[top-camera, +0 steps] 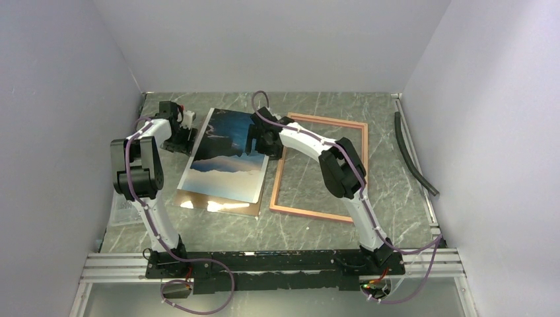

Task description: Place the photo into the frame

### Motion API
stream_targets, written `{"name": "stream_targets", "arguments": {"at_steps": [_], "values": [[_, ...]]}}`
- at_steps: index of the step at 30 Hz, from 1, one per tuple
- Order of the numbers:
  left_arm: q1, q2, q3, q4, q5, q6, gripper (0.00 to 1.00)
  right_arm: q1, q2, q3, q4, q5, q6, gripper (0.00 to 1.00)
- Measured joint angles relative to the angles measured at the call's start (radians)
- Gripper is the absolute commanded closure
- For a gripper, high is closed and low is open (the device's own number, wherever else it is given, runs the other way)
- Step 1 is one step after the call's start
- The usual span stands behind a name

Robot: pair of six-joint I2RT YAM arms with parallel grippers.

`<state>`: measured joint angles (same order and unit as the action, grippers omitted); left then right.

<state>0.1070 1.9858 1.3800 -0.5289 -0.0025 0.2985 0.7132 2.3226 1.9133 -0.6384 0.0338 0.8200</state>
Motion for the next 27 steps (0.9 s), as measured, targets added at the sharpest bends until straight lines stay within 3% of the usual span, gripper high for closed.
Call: {"name": "stream_targets", "arguments": {"at_steps": [13,27], "values": [[-0.003,-0.001,-0.002,0.017,-0.024,0.0,0.32,-0.055,-0.084,-0.159,0.182,-0.198,0.041,0.1],[0.001,-0.005,-0.015,0.055,-0.069,0.004,0.32,-0.055,-0.201,-0.201,0.315,-0.331,0.072,0.12]]}}
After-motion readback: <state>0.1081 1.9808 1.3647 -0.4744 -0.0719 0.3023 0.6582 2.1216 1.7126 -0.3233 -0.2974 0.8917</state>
